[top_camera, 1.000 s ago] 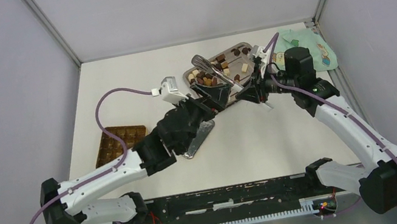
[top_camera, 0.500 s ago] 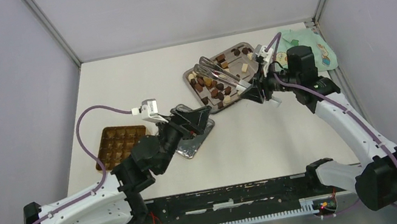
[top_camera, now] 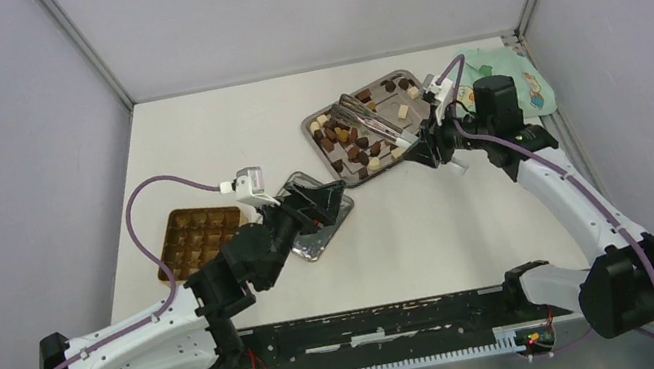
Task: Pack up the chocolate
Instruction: Pick up the clamp from the center of the board, then move the packing box to the center of the board.
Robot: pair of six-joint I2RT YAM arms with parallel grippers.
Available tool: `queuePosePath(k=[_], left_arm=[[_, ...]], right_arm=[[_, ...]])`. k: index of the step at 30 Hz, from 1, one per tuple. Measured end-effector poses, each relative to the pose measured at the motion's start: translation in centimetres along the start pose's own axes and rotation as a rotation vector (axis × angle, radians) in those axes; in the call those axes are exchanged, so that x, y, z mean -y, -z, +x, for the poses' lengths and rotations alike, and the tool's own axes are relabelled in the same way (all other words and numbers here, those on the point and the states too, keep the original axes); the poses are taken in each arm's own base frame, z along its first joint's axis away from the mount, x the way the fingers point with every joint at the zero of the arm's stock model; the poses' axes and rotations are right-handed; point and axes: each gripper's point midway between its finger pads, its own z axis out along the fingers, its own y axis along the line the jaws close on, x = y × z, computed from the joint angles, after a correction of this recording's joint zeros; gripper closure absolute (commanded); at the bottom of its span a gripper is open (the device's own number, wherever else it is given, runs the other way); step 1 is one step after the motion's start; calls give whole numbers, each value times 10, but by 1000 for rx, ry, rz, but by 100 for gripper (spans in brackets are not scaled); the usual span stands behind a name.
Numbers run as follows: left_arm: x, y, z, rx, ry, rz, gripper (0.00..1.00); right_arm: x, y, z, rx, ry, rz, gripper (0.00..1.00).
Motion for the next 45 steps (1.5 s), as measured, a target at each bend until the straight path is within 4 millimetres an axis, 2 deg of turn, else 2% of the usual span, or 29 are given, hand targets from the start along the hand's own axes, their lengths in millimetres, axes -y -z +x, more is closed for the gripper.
queuePosePath(k=[4, 10, 12, 13, 15, 17, 19, 24, 28, 33, 38, 41, 45], left_arm=[[-3, -1, 1, 4, -5, -13, 6], [-9, -3, 8, -15, -27, -34, 7], [-12, -4, 12, -24, -37, -44, 8], [-13, -4, 13, -28, -41, -49, 9], [-16, -4, 16, -37, -52, -59, 13], [-20, -5, 20, -51, -69, -77, 14], [-24, -6, 24, -67, -91, -100, 17], [-25, -12, 28, -102, -142, -155, 17], [-25, -15, 28, -121, -170, -184, 17], [-39, -11, 23, -153, -263, -295, 19], [-64, 0, 7, -201, -375, -446, 27], [-99, 9, -6, -235, -391, -564, 31], [-152, 26, -36, -255, -312, -731, 32]], right_arm=[[8, 0, 8, -30, 14, 31, 52], [20, 2, 20, -75, 23, 82, 53], [23, 3, 22, -83, 28, 97, 58], [25, 4, 23, -89, 30, 106, 64], [29, 4, 25, -99, 35, 124, 70], [34, 5, 27, -108, 36, 145, 81], [37, 6, 28, -115, 40, 162, 84], [43, 8, 30, -122, 44, 186, 77], [43, 9, 30, -120, 41, 187, 62], [45, 10, 30, -117, 33, 190, 57], [45, 11, 38, -120, 10, 182, 57], [44, 10, 44, -126, -7, 175, 57], [41, 8, 48, -125, -20, 157, 57]])
